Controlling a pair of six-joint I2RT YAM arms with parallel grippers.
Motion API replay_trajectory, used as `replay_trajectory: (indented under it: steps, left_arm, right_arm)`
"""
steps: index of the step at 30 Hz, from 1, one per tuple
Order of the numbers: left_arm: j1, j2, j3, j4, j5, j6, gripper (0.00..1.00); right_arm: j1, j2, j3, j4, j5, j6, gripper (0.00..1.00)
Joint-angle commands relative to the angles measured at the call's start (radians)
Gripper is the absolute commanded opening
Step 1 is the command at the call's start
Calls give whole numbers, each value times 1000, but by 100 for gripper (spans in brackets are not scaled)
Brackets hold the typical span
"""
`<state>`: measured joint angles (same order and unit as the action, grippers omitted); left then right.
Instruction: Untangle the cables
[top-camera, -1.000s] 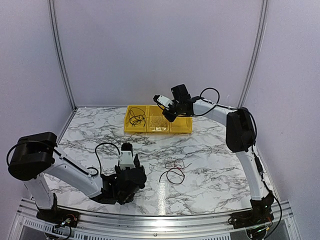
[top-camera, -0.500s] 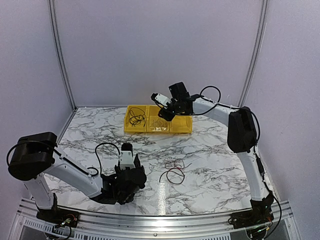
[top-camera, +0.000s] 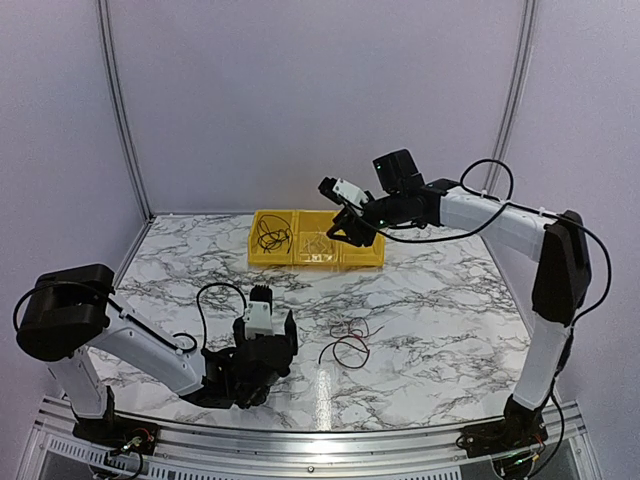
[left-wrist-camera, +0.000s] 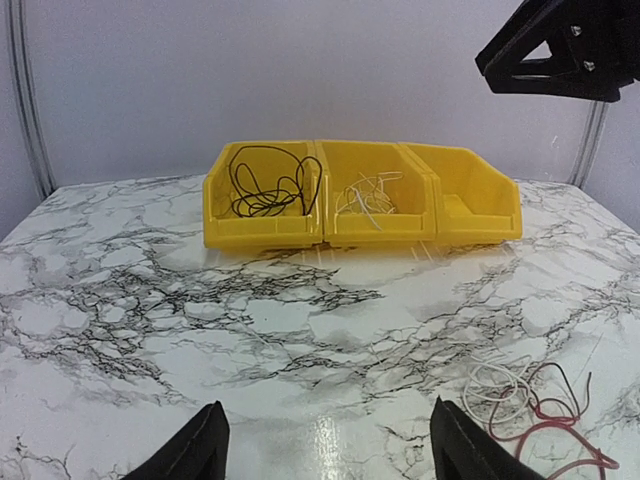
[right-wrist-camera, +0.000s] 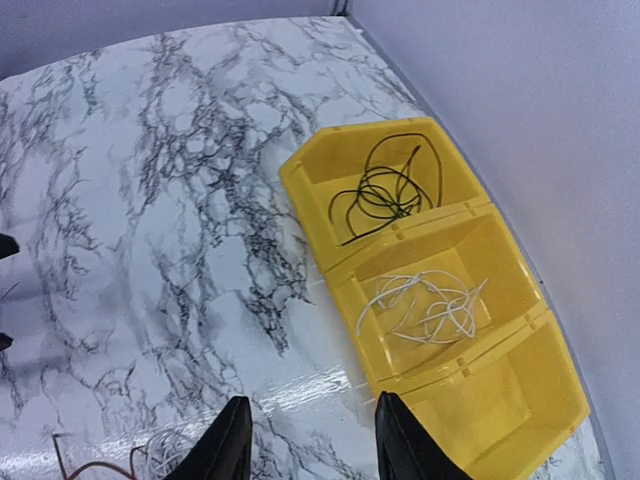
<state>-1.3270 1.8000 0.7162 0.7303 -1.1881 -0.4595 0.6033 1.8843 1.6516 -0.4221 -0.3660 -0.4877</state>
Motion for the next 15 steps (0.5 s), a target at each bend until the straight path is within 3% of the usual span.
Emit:
replay_trajectory:
  steps: [1,6,10,15]
  left_arm:
    - [8,-19,12,47,156,105,72]
    - [76,-49,-9,48,381,94,71]
    - [211,-64,-38,40,612,20,66]
    - [252,-30,-14,43,670,63,61]
  right_arm:
    - [5,-61,-111,-105,-188,-67,41]
    - [7,-107,-270,-101,-237,-74,40]
    - [20,-97,-323,-125,-261,-87,38]
    - [52,-78,-343,-106,-231,-73,37]
